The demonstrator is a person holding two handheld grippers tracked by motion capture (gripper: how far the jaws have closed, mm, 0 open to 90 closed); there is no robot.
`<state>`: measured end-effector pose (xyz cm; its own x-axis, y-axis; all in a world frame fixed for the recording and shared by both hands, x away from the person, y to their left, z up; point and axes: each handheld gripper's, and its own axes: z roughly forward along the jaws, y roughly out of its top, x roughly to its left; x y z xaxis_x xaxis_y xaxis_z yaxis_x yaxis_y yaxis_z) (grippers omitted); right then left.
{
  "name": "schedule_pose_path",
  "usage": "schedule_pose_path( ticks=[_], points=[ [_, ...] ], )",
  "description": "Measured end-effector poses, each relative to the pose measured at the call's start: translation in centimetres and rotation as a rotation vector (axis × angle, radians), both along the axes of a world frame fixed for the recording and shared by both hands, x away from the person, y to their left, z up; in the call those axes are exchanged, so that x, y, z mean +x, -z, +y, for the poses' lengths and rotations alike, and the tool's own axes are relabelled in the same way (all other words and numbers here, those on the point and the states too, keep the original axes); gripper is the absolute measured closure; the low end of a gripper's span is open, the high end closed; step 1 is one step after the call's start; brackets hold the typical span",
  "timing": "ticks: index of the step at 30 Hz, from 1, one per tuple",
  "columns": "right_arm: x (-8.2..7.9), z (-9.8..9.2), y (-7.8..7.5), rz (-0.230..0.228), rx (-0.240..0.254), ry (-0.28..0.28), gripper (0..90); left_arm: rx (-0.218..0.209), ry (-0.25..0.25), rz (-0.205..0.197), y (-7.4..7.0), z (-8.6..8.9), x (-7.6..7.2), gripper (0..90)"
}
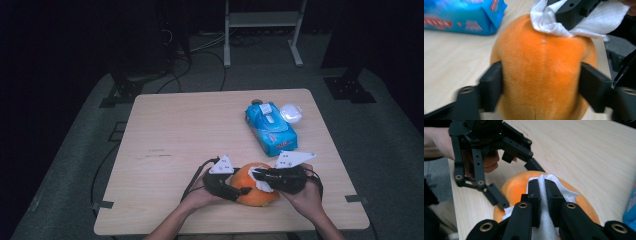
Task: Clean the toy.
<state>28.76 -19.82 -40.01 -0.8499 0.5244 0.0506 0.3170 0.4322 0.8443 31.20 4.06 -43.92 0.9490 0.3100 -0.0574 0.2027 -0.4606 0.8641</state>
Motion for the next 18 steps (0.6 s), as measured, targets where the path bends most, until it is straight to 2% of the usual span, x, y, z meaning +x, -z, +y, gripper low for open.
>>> schedule_pose_path(
  ticks=[1,3,5,6,9,13,15,18],
  points=[
    [-0.1,0.1,-0.3,-0.006,0.011,-0.002,83.1,0.008,0.007,-0.031,-0.5,0.1,-0.1,33.3],
    [-0.6,0.9,-0.9,-0.021,0.034,-0.027,83.0,0.005,0.012,-0.068,-1.2,0.3,-0.2,35.0],
    [-0.8,2.0,-1.0,-0.040,0.018,-0.051,83.0,0.043,0.033,-0.096,-1.4,0.7,-0.2,35.1],
    [-0.9,2.4,-0.9,-0.049,0.003,-0.055,83.0,0.054,0.037,-0.097,-1.3,0.9,-0.2,35.2],
    [-0.5,2.5,-0.5,-0.039,0.003,-0.052,83.1,0.064,0.044,-0.082,-1.0,1.8,0.3,34.8],
    [0.1,1.2,0.1,-0.027,-0.002,-0.010,83.1,0.049,0.045,-0.040,-0.3,2.8,0.9,33.3],
    [0.3,0.5,0.4,-0.012,0.001,0.008,83.1,0.052,0.053,-0.034,-0.1,3.1,1.0,32.7],
    [0.1,0.1,0.5,-0.015,-0.004,0.018,83.1,0.047,0.048,-0.018,-0.1,3.0,1.0,28.6]
  ],
)
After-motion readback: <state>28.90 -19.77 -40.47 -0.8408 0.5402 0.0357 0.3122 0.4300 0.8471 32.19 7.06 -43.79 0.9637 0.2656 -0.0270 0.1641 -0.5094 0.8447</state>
